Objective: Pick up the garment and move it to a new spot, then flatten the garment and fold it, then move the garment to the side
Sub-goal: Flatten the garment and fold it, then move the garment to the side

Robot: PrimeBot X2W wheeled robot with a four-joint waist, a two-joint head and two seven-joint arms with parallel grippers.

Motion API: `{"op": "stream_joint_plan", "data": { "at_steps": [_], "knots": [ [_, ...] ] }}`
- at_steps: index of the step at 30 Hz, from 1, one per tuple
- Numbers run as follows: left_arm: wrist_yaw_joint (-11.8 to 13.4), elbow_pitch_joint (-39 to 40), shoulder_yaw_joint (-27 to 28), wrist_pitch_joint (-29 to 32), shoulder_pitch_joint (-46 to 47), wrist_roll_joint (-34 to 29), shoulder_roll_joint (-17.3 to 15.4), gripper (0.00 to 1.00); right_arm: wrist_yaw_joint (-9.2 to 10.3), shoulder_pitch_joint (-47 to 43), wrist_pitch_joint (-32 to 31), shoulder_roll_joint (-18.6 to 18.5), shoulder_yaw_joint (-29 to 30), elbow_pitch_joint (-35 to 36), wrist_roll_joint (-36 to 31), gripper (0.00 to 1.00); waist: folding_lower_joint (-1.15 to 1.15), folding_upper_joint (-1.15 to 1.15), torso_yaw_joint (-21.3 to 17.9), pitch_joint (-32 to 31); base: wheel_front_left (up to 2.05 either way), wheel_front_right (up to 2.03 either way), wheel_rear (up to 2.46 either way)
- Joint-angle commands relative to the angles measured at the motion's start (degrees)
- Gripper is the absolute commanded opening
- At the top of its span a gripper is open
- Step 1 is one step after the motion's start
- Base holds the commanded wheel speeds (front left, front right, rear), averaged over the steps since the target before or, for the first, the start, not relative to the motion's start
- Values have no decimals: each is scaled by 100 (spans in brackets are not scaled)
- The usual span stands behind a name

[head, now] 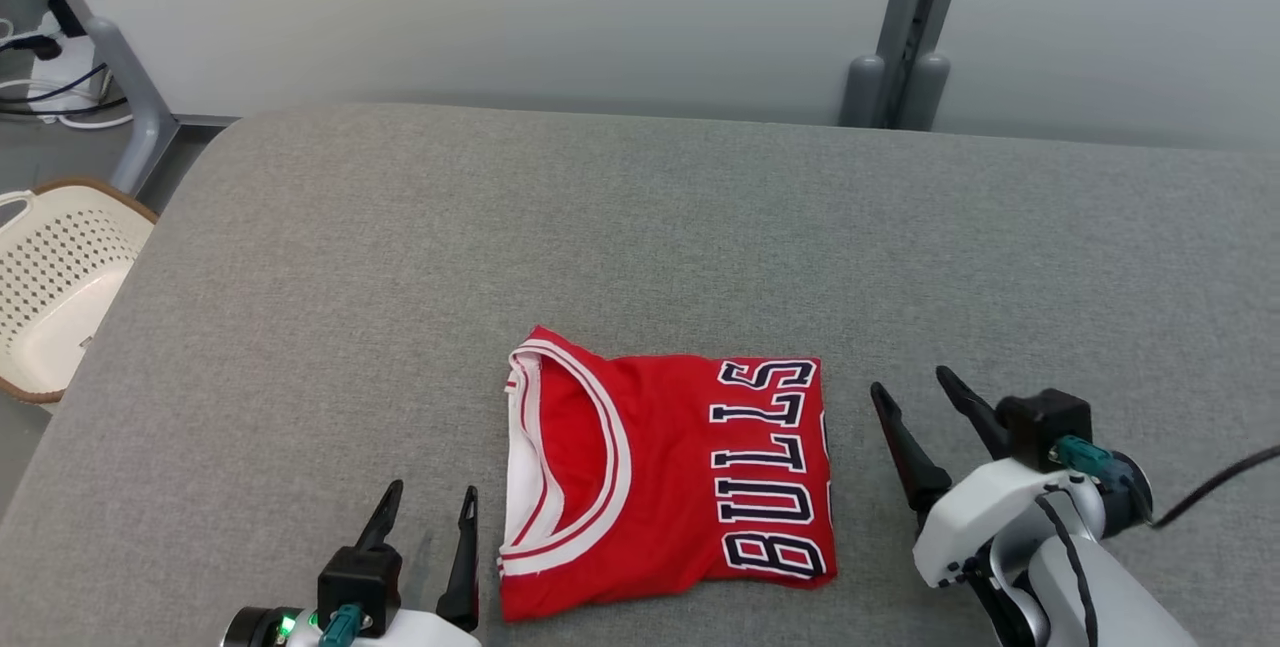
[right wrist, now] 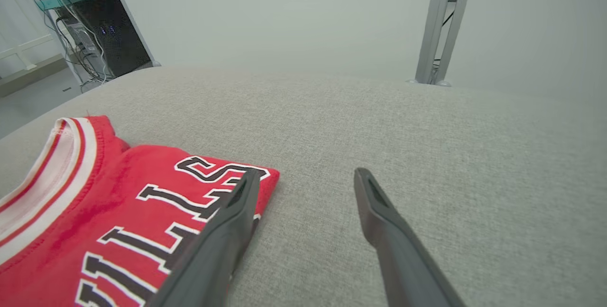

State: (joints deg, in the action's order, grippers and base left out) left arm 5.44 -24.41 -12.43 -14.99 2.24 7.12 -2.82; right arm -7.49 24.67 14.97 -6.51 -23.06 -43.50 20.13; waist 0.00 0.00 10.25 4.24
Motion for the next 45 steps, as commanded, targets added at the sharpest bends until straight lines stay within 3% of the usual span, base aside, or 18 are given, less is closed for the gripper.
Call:
{"op": "stream_joint_plan", "data": {
  "at_steps": [1, 8, 16, 29, 45],
  "knots": [
    [-1, 24, 52, -24, 62, -38, -22, 100, 0, -215, 20, 27, 326, 131, -217, 100, 0, 0, -98, -23, 0, 0, 0],
    [-40, -10, 227, -24, -42, -135, -22, 100, 0, -874, 21, 215, 1498, 647, -816, 100, 0, 0, -318, -178, 0, 0, 0],
    [-73, -49, 452, -24, -267, -208, -21, 100, 0, -1389, 21, 339, 2058, 1120, -1086, 100, 0, 0, -602, -422, 0, 0, 0],
    [-30, 10, 1022, -24, -431, -248, -22, 100, 0, -1704, 22, 344, 2071, 1757, -906, 100, 0, 0, -1021, -563, 0, 0, 0],
    [-90, 75, 1184, -24, -442, -278, -22, 100, 0, -1756, 22, 345, 1967, 1772, -792, 100, 0, 0, -1035, -514, 0, 0, 0]
  ]
}}
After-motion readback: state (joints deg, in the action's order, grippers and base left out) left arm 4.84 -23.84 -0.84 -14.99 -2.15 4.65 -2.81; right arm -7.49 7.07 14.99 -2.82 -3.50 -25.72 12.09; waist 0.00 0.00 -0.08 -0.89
